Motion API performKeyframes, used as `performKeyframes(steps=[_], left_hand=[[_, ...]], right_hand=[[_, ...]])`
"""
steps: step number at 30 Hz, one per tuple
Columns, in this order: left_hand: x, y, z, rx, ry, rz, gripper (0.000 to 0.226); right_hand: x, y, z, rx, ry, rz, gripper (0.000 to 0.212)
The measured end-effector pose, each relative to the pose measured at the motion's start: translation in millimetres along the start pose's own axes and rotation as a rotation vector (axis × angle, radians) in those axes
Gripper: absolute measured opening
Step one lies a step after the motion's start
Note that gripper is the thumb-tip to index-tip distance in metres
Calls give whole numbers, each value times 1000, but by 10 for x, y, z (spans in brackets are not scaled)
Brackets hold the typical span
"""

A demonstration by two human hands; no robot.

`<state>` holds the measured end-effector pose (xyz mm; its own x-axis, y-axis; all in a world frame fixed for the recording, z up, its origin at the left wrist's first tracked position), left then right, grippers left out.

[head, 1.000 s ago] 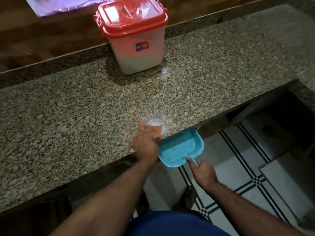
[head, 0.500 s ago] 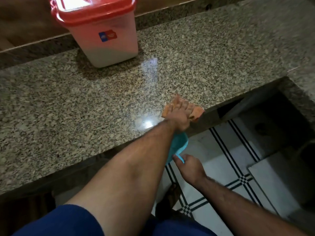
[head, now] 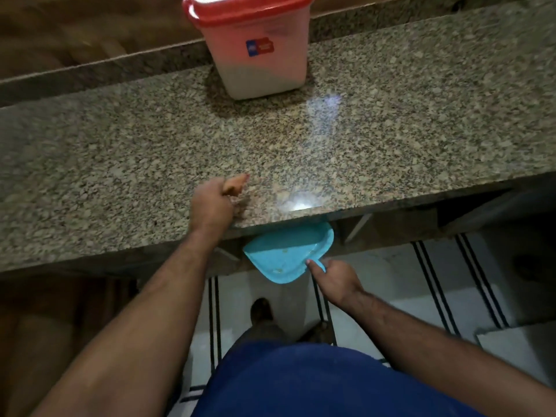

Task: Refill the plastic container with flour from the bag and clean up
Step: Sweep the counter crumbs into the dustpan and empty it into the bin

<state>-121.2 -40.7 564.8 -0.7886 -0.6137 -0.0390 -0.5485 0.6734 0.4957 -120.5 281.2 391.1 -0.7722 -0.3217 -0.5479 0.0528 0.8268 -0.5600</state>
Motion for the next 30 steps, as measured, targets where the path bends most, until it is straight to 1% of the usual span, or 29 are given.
performKeyframes(steps=[1, 2, 4, 5, 6, 7, 8, 9, 10, 11, 12, 13, 14, 15, 17, 18, 19, 20, 22, 23, 26, 28, 30], left_hand=[[24, -239, -137, 70, 88, -56, 18], [8, -467, -195, 148, 132, -128, 17], [-160, -770, -104, 308, 122, -297, 17], [-287, -768, 4, 363, 118, -337, 17], [-392, -635, 106, 380, 126, -308, 13], [-453, -405, 216, 344, 133, -202, 9], [-475, -146, 311, 238, 130, -74, 19], [-482, 128, 462, 168, 47, 73, 30], [-471, 377, 587, 134, -103, 180, 30], [-429, 544, 656, 105, -223, 260, 24], [-349, 629, 661, 54, -295, 271, 20], [-238, 642, 617, -7, -302, 250, 20], [-134, 654, 505, -74, -251, 224, 22], [-13, 614, 403, -112, -162, 198, 24], [96, 515, 266, -84, 18, 163, 23], [65, 438, 287, -57, 48, 133, 29], [-32, 404, 367, -11, 45, 141, 41], [-164, 353, 544, 3, -10, 157, 48], [-496, 335, 835, -2, -148, 231, 30], [-598, 323, 887, -13, -181, 257, 29], [-558, 269, 780, -61, -203, 229, 15], [-546, 218, 639, -97, -213, 211, 15], [-636, -91, 551, -261, -223, 94, 22]], right_hand=[[7, -79, 33, -7, -10, -15, 60], [12, -163, 59, -16, -14, -34, 58], [25, -301, 107, -36, -19, -69, 57], [33, -349, 130, -44, -26, -77, 57], [45, -387, 157, -53, -30, -84, 56], [50, -426, 184, -61, -36, -90, 55], [55, -460, 211, -67, -42, -97, 55], [63, -487, 230, -71, -46, -102, 55], [69, -512, 233, -77, -46, -108, 56], [71, -529, 220, -87, -44, -113, 57], [73, -533, 197, -102, -41, -117, 58], [68, -533, 167, -117, -34, -121, 58], [63, -523, 137, -128, -23, -121, 59], [55, -513, 99, -132, -7, -119, 60], [48, -464, 57, -124, 26, -106, 61], [53, -428, 60, -116, 33, -93, 62], [62, -390, 76, -109, 35, -76, 63], [65, -357, 103, -104, 32, -60, 64], [47, -317, 175, -114, 25, -39, 64], [24, -317, 211, -120, 22, -38, 65], [-53, -361, 318, -143, 25, -52, 64], [-105, -381, 405, -153, 25, -54, 65], [-179, -407, 497, -151, 15, -58, 67]])
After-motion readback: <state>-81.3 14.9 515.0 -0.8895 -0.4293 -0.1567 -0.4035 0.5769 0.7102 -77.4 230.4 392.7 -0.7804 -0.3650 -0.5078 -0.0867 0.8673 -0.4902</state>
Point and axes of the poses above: each hand's wrist, its own x-axis towards the middle knuckle, its own z-axis out of the palm, y = z × x, the point moved 10 cm from there along x, towards the middle knuckle, and after that the axes turned 1 degree about z, right-handed, at the moved point
